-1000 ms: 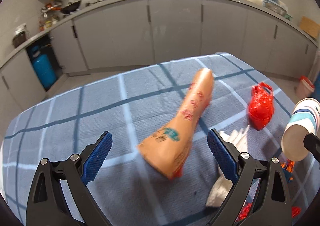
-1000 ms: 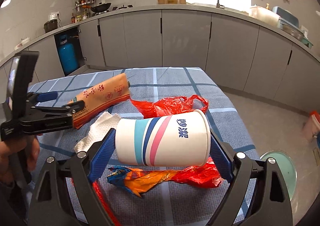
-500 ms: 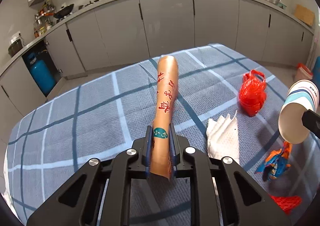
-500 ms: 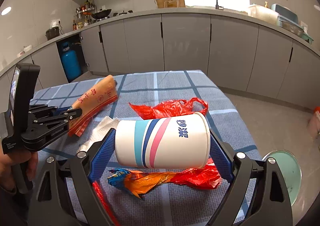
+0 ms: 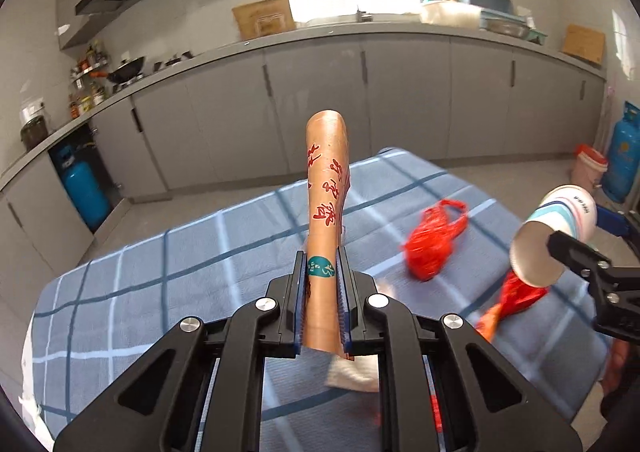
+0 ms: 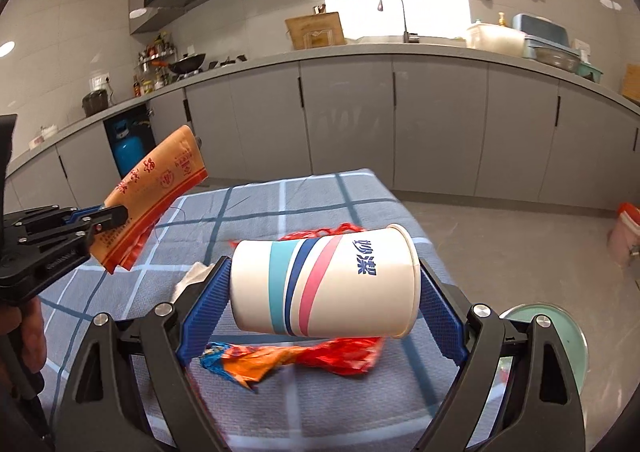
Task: Collect trash
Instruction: 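Carry the packet and cup over the green bucket and open both tools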
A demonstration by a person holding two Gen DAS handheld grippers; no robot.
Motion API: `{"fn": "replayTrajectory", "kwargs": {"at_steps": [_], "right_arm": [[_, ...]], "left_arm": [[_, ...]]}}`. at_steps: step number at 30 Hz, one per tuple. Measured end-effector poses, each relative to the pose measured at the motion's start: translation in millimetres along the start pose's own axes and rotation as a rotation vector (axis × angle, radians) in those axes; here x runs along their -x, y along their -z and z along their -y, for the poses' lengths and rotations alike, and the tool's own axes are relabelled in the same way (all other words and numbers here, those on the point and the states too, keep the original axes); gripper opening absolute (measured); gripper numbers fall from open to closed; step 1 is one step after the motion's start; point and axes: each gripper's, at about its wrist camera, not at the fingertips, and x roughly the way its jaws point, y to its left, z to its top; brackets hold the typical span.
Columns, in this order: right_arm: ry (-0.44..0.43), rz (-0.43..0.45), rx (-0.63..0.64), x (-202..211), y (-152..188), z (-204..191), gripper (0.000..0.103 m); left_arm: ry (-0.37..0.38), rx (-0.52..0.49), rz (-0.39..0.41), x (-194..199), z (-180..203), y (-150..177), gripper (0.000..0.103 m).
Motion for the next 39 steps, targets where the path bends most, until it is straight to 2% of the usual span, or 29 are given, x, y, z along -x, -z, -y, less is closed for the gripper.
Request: {"fn": "replayTrajectory", "kwargs": {"at_steps": [11, 24, 32, 39], "right_arm": [[0.110, 0.024, -0.086, 29.7, 7.0, 71.6, 0.087], [0.263, -0.007, -0.204, 55.0, 46.2, 183.4, 0.087], [0.294, -0.045, -0.262, 45.8, 72.4, 228.7, 0.087], [0.304, -0.060, -0.290, 35.6, 79.2, 257.1, 0.087]], "left_arm": [[0.164, -0.114, 0.013, 7.8, 90.4, -15.4, 0.015], [0.364, -0.236, -0.037, -6.8, 214.8, -17.4, 0.015], [0.439, -0.291, -0.106, -32.8, 276.4, -8.0, 0.015], [0.469, -0.327, -0.160, -54.3, 310.4, 1.3, 0.015]]}}
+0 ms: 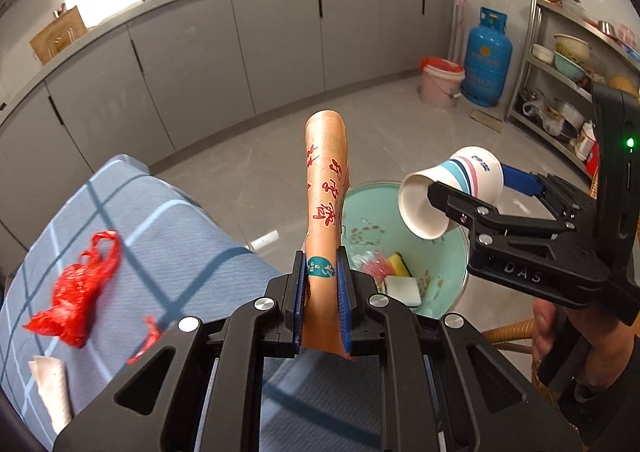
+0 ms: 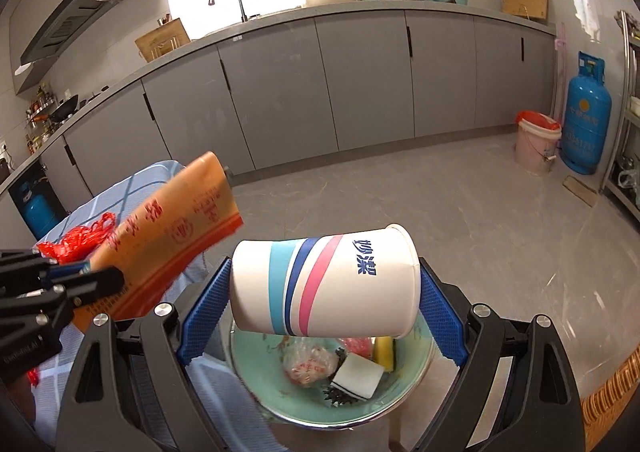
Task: Collect trash
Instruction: 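Carry the packet and cup over the green bucket and open both tools, then move both open tools back over the table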
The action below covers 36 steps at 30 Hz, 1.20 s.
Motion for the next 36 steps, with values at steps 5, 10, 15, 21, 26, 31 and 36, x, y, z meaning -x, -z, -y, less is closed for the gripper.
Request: {"fn": "replayTrajectory", "kwargs": {"at_steps": [5, 10, 15, 21, 26, 31, 36], "right_arm": [[0.004, -0.016, -0.006, -11.6, 1.7, 9.1, 0.087], [-0.001, -0.028, -0.029, -22.7, 4.5, 17.4, 0.088], [-0.008, -0.035, -0.042, -28.9, 6.4, 22.1, 0.089], [0.012, -0.026, -0.062, -28.2, 7.7, 28.7, 0.096], [0.018, -0.031, -0.082, -23.4, 10.6, 32.2, 0.096], [0.025, -0.036, -0.085, -16.9, 14.9, 29.9, 0.096], [0.035, -0.042, -0.084, -9.5, 19.5, 27.0, 0.097]], "left_arm": [[0.019, -0.008, -0.037, -20.2, 6.9, 0.5, 0.018], [0.040, -0.007, -0.058, -33.7, 8.9, 0.1, 0.020], [0.052, -0.018, -0.064, -40.6, 14.8, 1.3, 0.029], [0.026, -0.017, -0.054, -42.8, 14.4, 2.8, 0.062], [-0.009, -0.003, -0.039, -36.5, 6.0, 3.6, 0.074], [-0.046, 0.021, -0.026, -27.6, -2.1, 5.1, 0.084], [-0.073, 0.051, -0.007, -15.1, -14.3, 9.8, 0.091]]}}
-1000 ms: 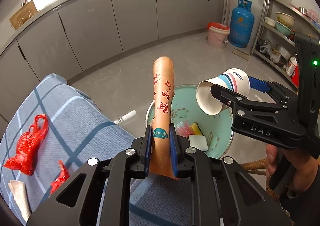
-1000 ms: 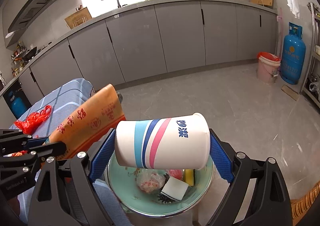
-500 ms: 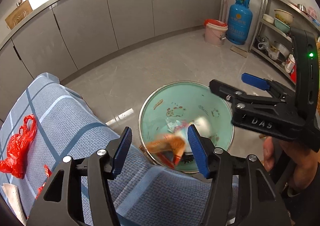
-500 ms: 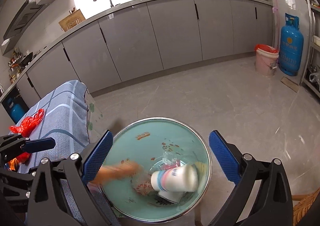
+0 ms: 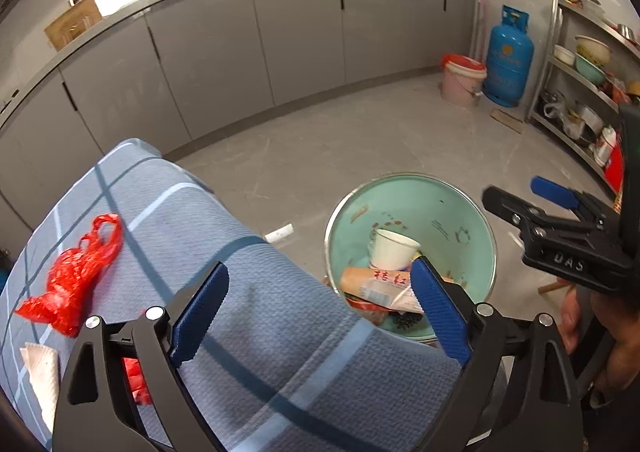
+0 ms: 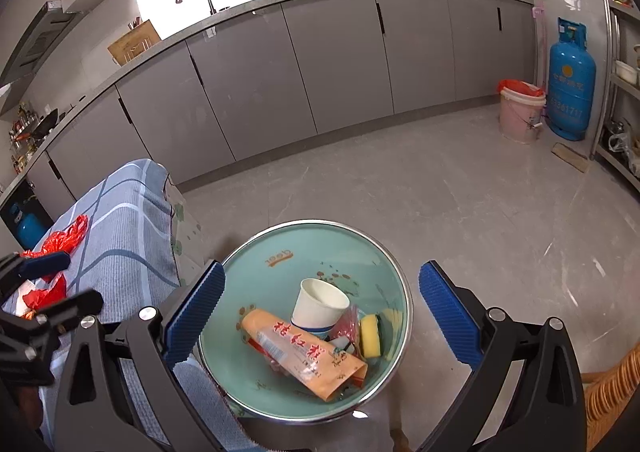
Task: Collect trash
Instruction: 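Move both open tools back over the table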
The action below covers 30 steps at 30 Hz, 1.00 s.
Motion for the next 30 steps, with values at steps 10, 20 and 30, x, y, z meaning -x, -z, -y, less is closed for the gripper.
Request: {"fn": "replayTrajectory", "kwargs": {"at_steps": [10, 20, 30], "right_arm": [[-0.022, -0.004, 0.028, 18.2, 7.8, -23.1, 0.097], [-0.067, -0.016, 0.094, 30.1, 16.6, -63.8, 0.097], [-0.101, -0.019, 0.155, 40.0, 23.5, -102.8, 0.097]], "left_arm": [[-0.035, 0.023, 0.041, 30.5, -10.4, 3.7, 0.091], [-0.072, 0.062, 0.076, 63.2, -32.4, 18.5, 0.091], [-0.122, 0.124, 0.091, 86.0, -71.6, 38.1, 0.091]]}}
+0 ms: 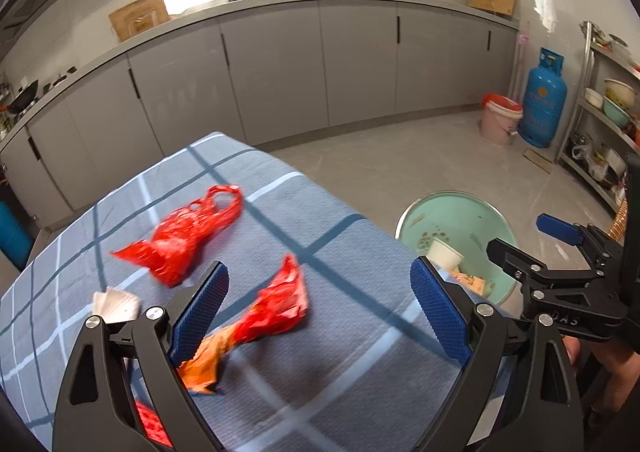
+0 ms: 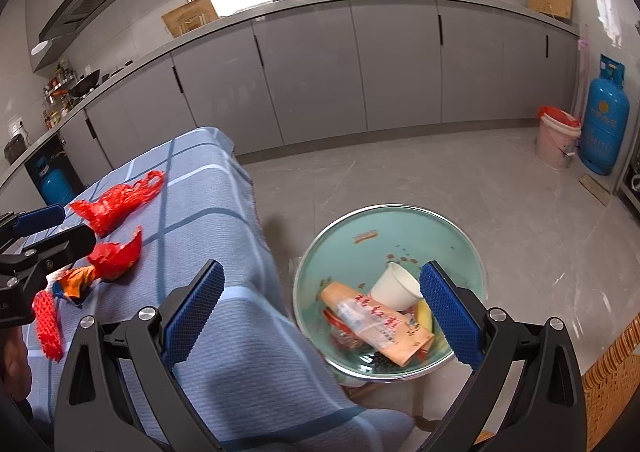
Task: Collect trash
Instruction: 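Move both open tools back over the table, then grasp the twisted red bag and wrapper with the right tool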
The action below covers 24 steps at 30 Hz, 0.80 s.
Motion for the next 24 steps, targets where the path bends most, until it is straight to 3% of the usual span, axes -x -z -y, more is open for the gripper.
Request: {"fn": "replayTrajectory", "kwargs": {"at_steps": [24], "right_arm": [[-0.070, 0.009, 0.113, 17.5, -0.5, -70.9, 0.097]], "left_arm": [[-0.080, 0.097, 0.021, 37.4, -58.9, 26.4, 0.091]]}}
